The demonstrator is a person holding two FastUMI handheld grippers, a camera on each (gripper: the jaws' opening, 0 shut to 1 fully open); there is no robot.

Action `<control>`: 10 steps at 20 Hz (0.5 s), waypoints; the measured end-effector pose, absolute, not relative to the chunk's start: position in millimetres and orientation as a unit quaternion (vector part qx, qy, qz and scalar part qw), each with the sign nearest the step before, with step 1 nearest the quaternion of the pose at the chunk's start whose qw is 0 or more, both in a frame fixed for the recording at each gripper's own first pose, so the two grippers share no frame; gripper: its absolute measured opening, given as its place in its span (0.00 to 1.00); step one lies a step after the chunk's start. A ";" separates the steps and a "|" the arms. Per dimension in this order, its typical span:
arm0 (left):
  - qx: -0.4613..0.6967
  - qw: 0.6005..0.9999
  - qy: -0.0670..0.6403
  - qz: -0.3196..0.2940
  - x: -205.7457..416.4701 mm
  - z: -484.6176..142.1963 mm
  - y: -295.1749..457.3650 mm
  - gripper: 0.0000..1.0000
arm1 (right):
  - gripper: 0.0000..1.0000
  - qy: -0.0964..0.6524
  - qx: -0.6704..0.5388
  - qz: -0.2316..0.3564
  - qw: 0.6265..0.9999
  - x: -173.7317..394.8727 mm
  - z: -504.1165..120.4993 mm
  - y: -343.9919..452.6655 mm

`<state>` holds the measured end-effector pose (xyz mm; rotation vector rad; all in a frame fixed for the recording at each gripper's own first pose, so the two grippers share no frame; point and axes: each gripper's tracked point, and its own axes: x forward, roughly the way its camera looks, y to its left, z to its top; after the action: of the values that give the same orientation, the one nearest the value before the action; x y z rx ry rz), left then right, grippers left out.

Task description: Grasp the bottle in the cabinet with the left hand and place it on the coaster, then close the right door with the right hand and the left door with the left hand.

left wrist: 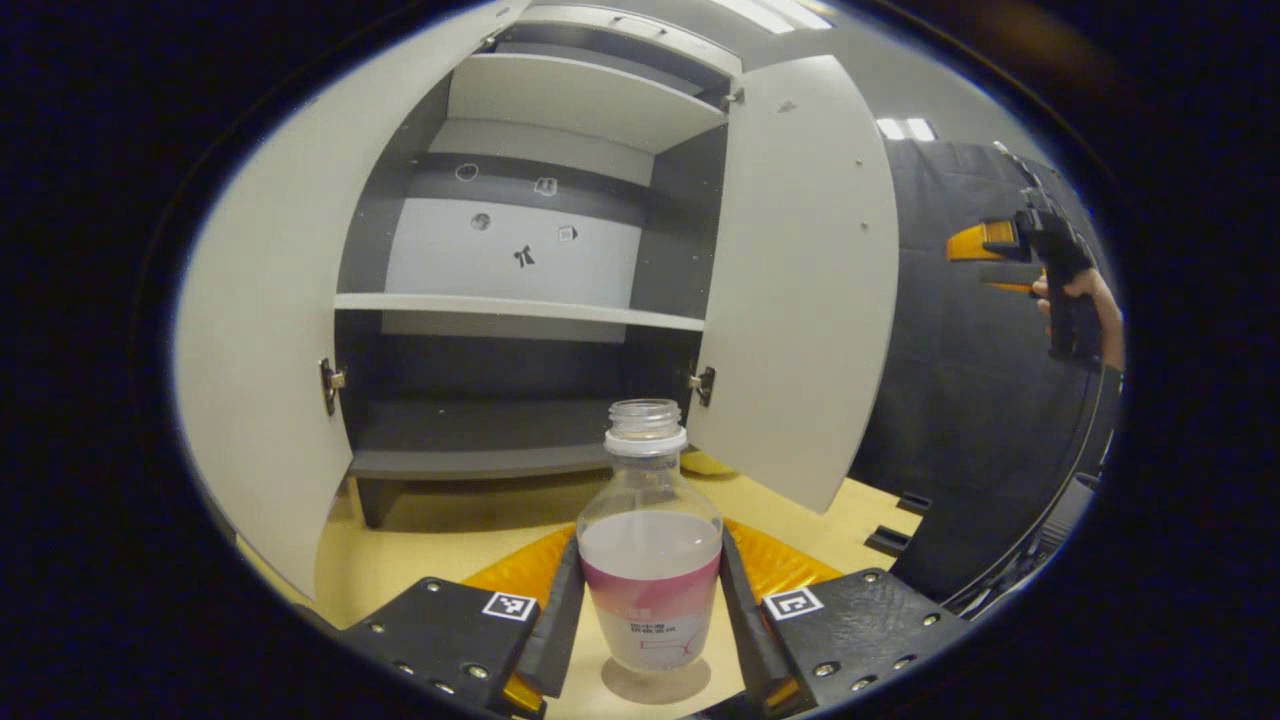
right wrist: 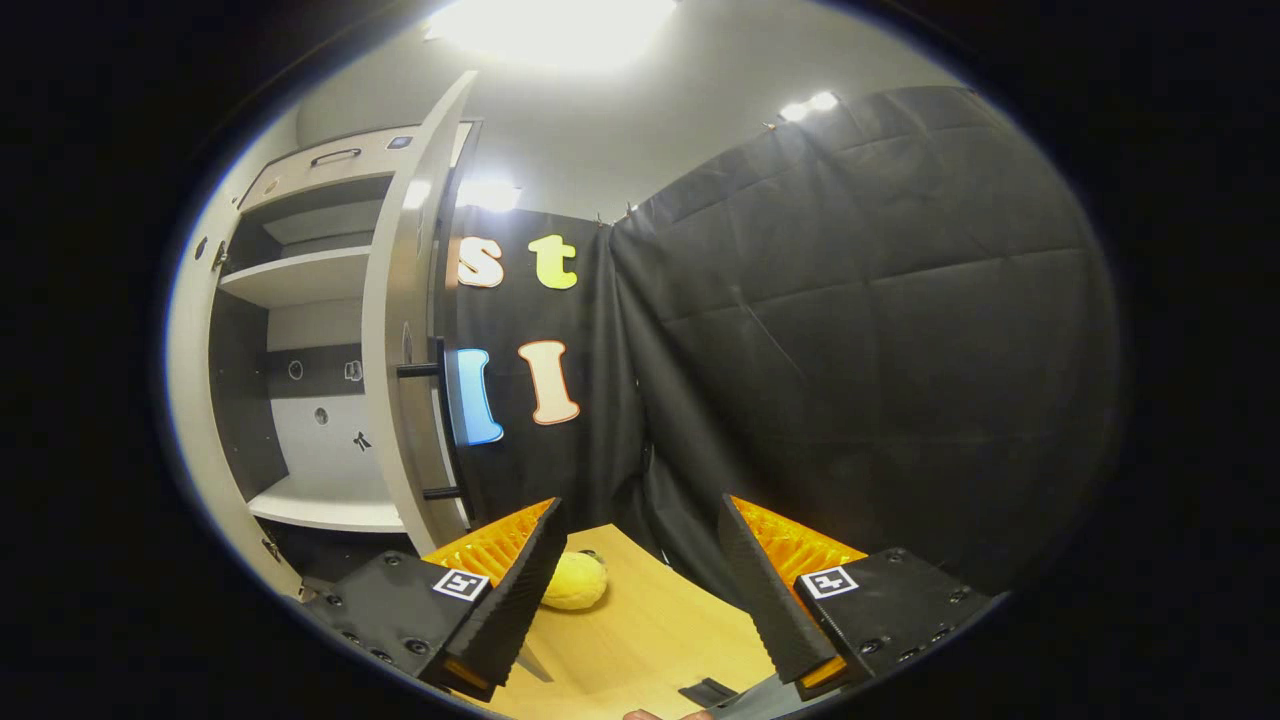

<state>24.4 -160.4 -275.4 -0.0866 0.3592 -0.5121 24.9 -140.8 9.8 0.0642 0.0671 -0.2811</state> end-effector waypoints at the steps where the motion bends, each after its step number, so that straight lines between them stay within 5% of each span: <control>1: -0.042 0.949 0.184 -0.254 20.7 -288.0 -164.3 0.67 | 0.97 0.036 0.040 -0.144 0.988 21.9 10.3 -141.8; 8: -0.013 0.944 0.199 -0.263 12.4 -338.8 -173.8 0.68 | 0.97 0.048 0.024 -0.154 0.987 -0.9 7.9 -142.2; 9: -0.006 0.943 0.197 -0.267 11.9 -343.8 -176.1 0.61 | 0.97 0.052 0.023 -0.155 0.986 -1.9 7.0 -141.1; 10: 0.000 0.942 0.198 -0.270 11.1 -347.7 -177.0 0.69 | 0.93 0.056 0.024 -0.156 0.986 -2.9 5.5 -141.3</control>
<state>11.1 -177.0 -347.7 0.0002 0.4046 -0.5500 -2.9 -141.3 5.5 0.0481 0.1127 -0.3136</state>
